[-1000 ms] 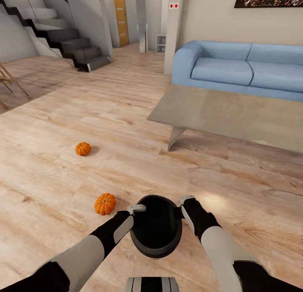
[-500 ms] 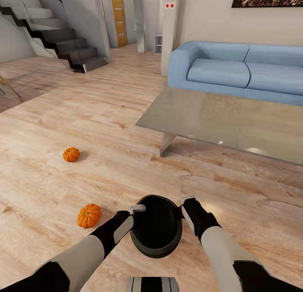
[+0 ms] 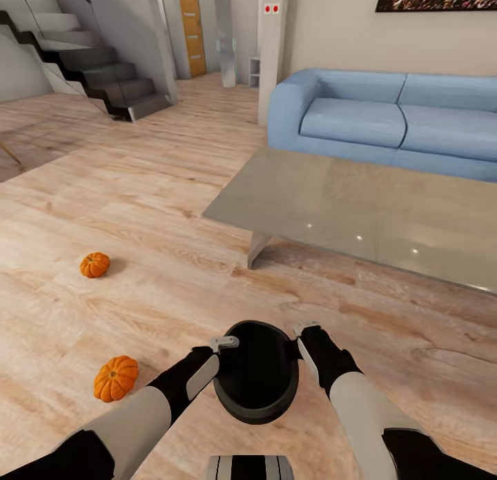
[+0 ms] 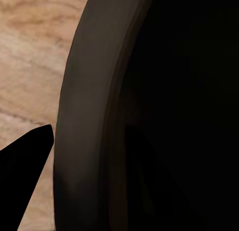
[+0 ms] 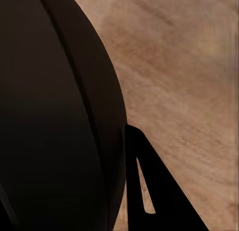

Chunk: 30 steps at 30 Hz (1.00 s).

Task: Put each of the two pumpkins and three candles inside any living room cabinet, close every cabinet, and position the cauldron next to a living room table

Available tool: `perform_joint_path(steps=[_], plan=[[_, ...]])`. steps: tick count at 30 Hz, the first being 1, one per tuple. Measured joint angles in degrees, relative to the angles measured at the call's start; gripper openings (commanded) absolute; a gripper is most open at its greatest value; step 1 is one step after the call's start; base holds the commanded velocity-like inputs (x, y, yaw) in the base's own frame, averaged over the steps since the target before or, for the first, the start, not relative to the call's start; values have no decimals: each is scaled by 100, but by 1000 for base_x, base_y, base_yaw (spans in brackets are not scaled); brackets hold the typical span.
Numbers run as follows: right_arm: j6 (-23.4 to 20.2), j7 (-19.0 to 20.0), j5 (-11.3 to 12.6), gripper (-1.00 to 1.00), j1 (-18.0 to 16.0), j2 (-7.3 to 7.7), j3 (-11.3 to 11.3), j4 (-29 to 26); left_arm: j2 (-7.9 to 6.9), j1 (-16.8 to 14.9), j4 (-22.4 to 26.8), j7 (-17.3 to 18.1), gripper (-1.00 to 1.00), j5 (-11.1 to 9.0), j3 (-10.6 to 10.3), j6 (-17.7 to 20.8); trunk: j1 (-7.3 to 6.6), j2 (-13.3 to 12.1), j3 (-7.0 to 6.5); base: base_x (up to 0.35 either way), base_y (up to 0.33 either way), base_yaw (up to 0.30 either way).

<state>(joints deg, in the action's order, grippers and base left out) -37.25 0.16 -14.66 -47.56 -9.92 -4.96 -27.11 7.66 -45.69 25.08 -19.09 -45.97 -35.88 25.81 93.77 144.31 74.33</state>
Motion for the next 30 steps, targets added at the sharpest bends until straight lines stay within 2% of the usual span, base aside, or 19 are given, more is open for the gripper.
perform_joint_path(steps=[22, 30], plan=[[0, -7, 8, -100, 0, 0, 8, 7, 0, 0, -7, 0, -100, -11, -6, -3, 0, 0, 0, 224, -238, 0], [1, -2, 5, -100, 1, 1, 7, 0, 1, -1, -1, -2, -100, -1, 2, 2, 2, 0, 0, 63, -67, 0]])
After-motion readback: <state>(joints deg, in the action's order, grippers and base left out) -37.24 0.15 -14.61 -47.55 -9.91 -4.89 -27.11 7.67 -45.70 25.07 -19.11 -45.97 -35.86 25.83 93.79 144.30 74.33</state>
